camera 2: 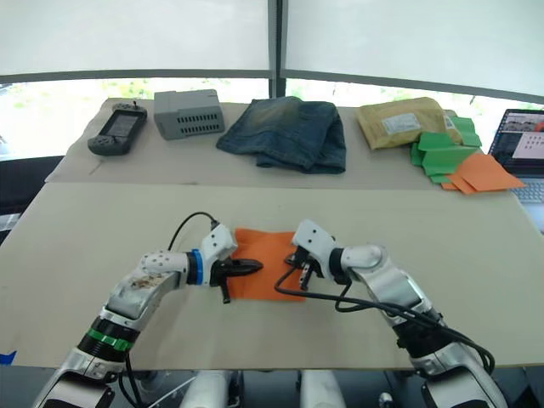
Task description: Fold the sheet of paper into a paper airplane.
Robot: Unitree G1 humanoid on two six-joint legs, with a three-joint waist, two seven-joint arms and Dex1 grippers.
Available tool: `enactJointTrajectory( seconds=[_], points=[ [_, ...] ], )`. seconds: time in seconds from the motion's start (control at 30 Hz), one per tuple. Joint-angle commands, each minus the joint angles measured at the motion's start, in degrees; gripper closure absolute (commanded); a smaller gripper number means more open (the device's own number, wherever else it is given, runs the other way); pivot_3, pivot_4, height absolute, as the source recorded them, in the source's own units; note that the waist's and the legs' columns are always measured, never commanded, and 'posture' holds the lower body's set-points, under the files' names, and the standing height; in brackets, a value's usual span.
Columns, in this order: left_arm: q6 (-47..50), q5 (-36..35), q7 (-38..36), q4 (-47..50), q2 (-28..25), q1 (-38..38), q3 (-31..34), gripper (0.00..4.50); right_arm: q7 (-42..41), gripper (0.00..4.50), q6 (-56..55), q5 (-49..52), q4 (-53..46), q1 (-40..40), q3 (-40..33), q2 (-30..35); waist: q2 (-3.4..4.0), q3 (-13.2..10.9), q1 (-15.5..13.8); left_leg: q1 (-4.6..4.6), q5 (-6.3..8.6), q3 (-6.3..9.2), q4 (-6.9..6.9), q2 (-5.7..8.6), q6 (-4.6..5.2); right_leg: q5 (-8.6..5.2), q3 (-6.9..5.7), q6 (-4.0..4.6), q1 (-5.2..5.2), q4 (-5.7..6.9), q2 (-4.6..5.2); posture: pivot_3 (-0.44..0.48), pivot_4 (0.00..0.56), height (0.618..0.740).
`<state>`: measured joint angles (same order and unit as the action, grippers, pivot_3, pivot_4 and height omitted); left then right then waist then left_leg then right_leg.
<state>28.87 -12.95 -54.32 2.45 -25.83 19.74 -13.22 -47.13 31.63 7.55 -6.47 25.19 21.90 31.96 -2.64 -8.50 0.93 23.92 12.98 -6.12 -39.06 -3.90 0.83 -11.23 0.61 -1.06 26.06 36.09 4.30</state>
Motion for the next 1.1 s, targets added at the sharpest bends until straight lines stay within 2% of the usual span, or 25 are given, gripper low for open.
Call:
enactJointTrajectory(
  seconds=[0.03, 0.23, 0.4, 0.63, 0.77, 0.93, 1.1],
  points=[
    [0.2, -1.4, 1.2, 3.3, 0.6, 0.2, 1.0, 4.5, -0.2, 4.46, 0.0, -1.7, 2.1, 0.0, 1.7, -1.4, 0.0, 0.0, 0.0, -0.04, -0.02, 0.0, 0.0, 0.0, 0.0, -0.01, 0.0, 0.07, -0.01, 0.01, -0.01, 0.0, 0.15, 0.716],
    [-0.5, -0.6, 1.9, 1.7, 3.2, 2.7, -1.5, 4.5, 0.1, 4.46, 1.7, -1.7, 1.3, -0.1, -0.1, -3.3, 0.0, 0.0, 0.0, -0.13, -0.11, -0.01, 0.01, 0.0, 0.07, -0.02, 0.04, 0.29, -0.04, 0.06, -0.04, 0.0, 0.15, 0.716],
    [-2.3, 3.0, 0.7, -1.8, 0.3, 4.1, -4.1, 4.5, 1.6, 4.46, 2.8, -2.2, -0.3, -0.8, -1.4, -3.6, 0.0, 0.0, 0.1, -0.15, -0.11, -0.01, 0.06, -0.02, 0.07, 0.01, 0.08, 0.25, -0.03, 0.07, -0.1, 0.0, 0.15, 0.716],
    [-2.5, 5.2, 0.2, -2.5, 0.5, 3.6, -7.7, 4.5, 5.7, 4.46, 9.1, 3.6, -7.0, 0.5, -13.0, -4.7, 0.01, 0.0, -0.5, -0.04, -0.11, -0.05, 0.06, 0.09, 0.07, 0.0, 0.11, 0.24, -0.01, -0.02, 0.03, 0.0, 0.15, 0.716],
    [-2.3, 5.4, 0.6, -3.4, 1.1, 4.0, -7.8, 4.5, 8.8, 3.25, 15.4, 6.4, -10.6, 0.3, -17.8, -5.2, 0.01, 0.0, -0.8, -0.03, -0.11, -0.06, 0.07, 0.08, 0.08, 0.0, 0.1, 0.21, -0.02, -0.05, 0.03, 0.0, 0.15, 0.716],
    [-1.9, 5.4, 1.7, -4.5, 1.2, 4.3, -6.7, 4.5, 14.8, 1.55, 21.9, 8.7, -9.6, 0.0, -22.8, -9.1, 0.01, 0.0, -0.8, -0.03, -0.11, -0.04, 0.07, 0.07, 0.08, 0.0, 0.09, 0.21, -0.01, -0.03, 0.02, 0.0, 0.15, 0.716],
    [-2.2, 6.3, 1.8, -4.3, 0.7, 3.6, -7.4, 4.5, 17.3, 1.55, 26.2, 10.8, -7.3, -1.8, -24.7, -12.3, 0.01, 0.0, -0.8, -0.04, -0.13, -0.05, 0.06, 0.09, 0.11, 0.01, 0.12, 0.22, -0.02, -0.03, 0.04, 0.0, 0.15, 0.716]
  ],
)
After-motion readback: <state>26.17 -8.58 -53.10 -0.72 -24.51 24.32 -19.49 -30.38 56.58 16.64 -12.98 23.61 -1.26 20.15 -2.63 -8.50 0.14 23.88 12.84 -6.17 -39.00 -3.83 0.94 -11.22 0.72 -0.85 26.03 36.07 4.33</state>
